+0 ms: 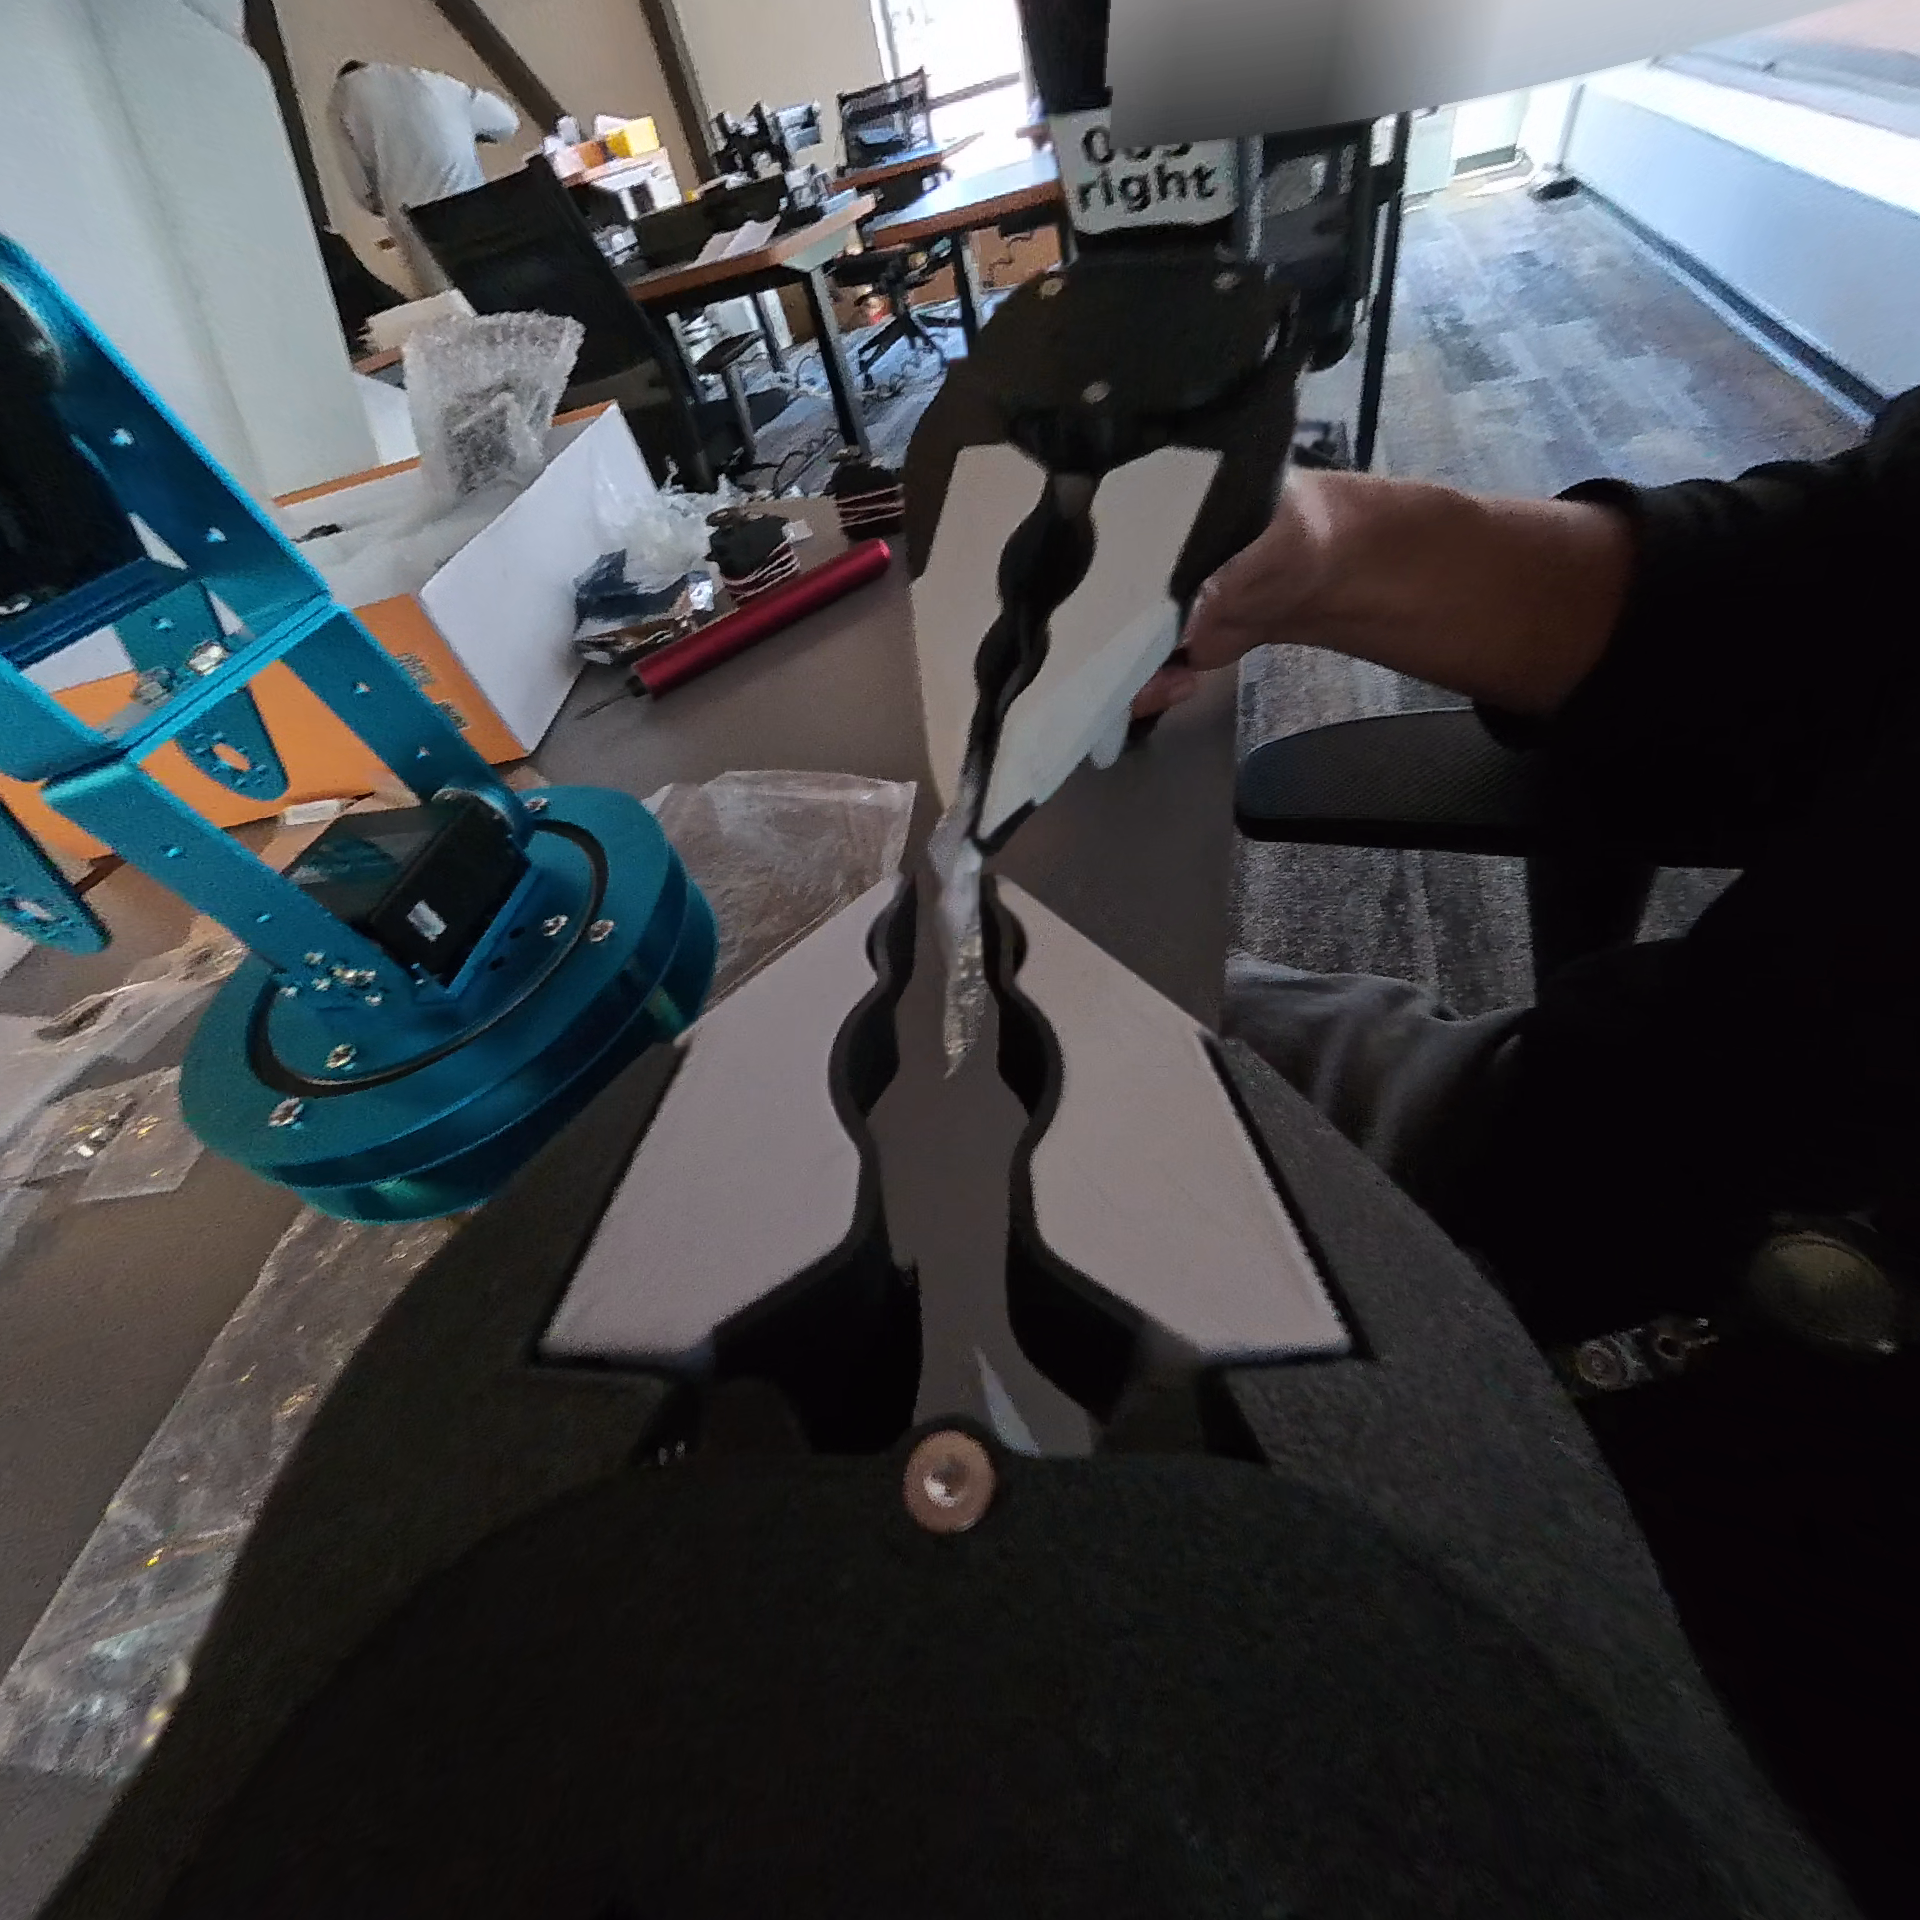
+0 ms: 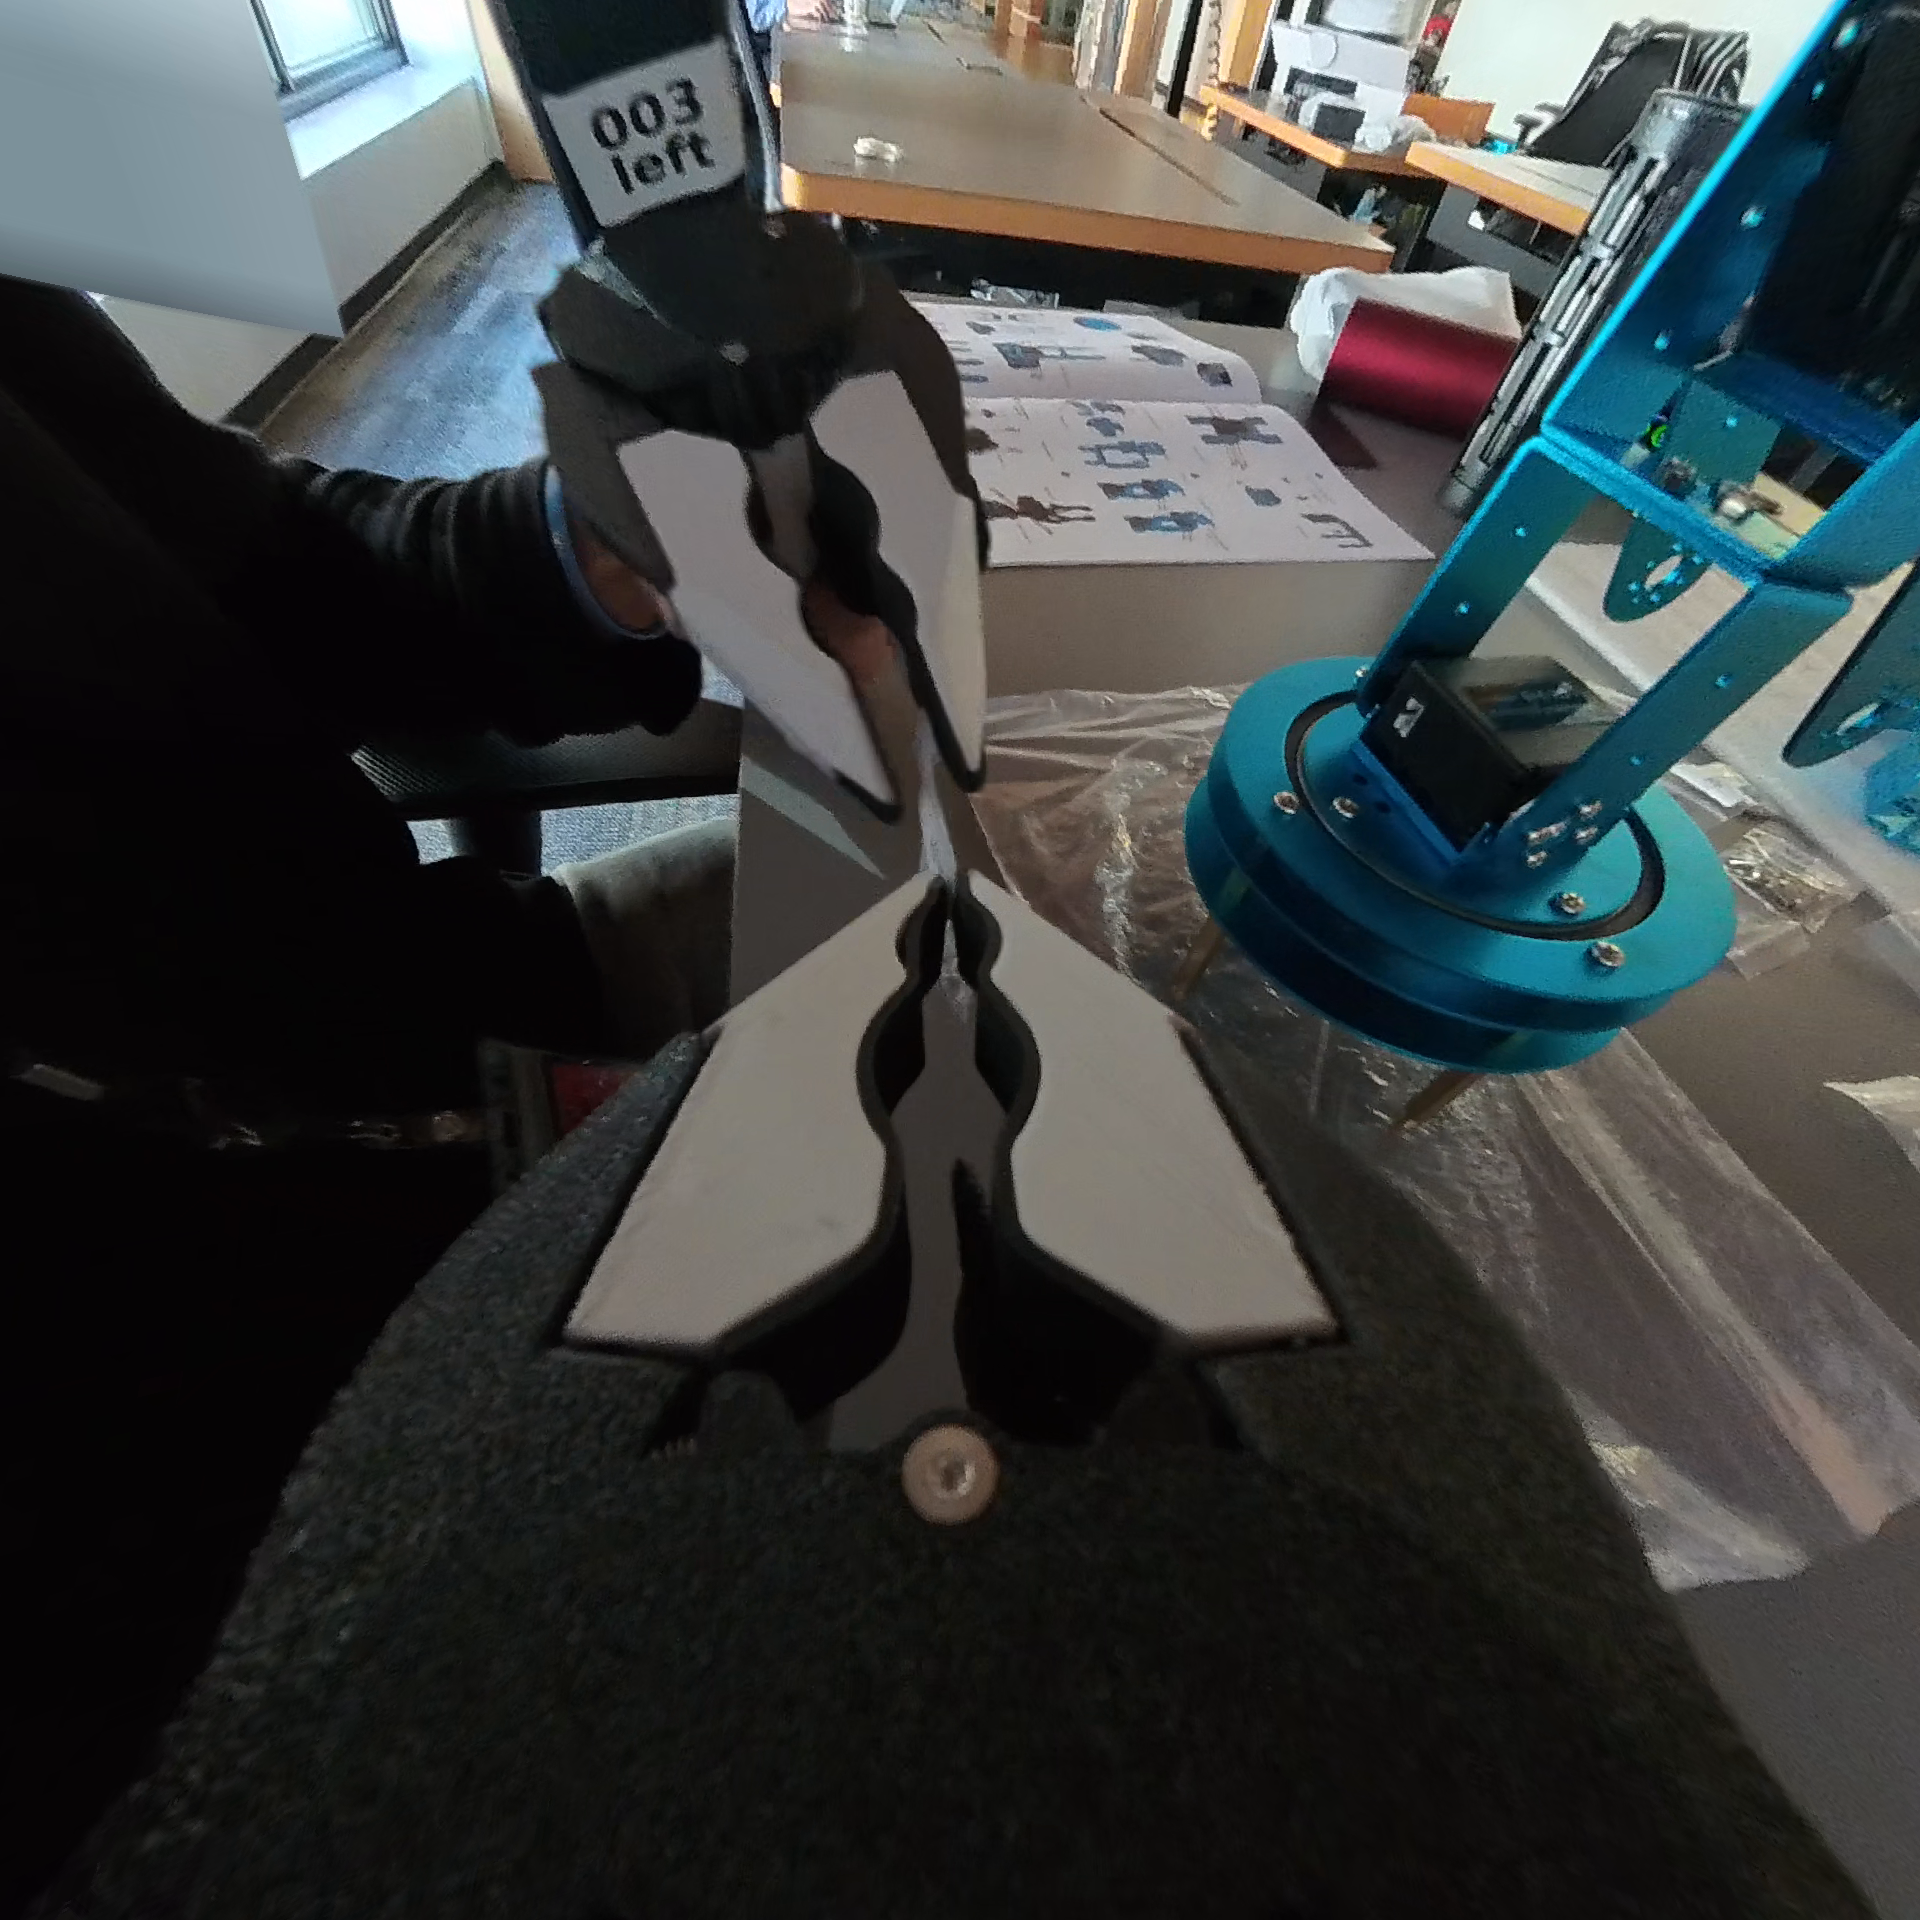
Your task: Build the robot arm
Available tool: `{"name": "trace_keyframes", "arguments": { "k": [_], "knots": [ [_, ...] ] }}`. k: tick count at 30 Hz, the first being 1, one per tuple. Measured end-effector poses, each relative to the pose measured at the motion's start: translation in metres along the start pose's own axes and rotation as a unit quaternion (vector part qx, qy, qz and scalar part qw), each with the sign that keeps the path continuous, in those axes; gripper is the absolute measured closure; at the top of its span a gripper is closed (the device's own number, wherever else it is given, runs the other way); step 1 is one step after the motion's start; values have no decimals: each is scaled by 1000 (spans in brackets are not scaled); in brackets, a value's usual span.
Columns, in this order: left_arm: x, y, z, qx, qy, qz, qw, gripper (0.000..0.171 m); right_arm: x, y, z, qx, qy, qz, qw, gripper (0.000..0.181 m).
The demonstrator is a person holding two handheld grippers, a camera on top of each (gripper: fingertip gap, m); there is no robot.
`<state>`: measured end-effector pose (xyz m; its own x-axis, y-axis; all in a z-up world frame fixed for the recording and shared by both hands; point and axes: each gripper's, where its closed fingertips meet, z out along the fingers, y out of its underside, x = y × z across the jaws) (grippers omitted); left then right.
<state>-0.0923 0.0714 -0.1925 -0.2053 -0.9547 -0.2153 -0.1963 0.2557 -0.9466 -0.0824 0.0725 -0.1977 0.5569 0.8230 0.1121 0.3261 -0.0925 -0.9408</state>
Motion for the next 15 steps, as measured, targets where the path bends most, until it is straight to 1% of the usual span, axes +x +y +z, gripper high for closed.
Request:
{"name": "trace_keyframes", "arguments": {
  "k": [2,3,7,11,15],
  "knots": [
    [-1,-1,0,5,0,-1,1000,170,-3,-1,0,1,-6,3,1000,181],
    [0,-1,-1,7,3,-2,1000,171,-4,-1,0,2,-7,3,1000,181],
    [-2,1,-1,3,1,18,1000,171,-7,-8,-4,23,-20,20,999,170],
    [3,5,-1,-3,9,50,999,171,-7,-22,-9,63,-42,61,995,167],
    [11,6,1,-3,15,70,997,171,-3,-16,-6,54,-37,67,996,167]
  ]
}}
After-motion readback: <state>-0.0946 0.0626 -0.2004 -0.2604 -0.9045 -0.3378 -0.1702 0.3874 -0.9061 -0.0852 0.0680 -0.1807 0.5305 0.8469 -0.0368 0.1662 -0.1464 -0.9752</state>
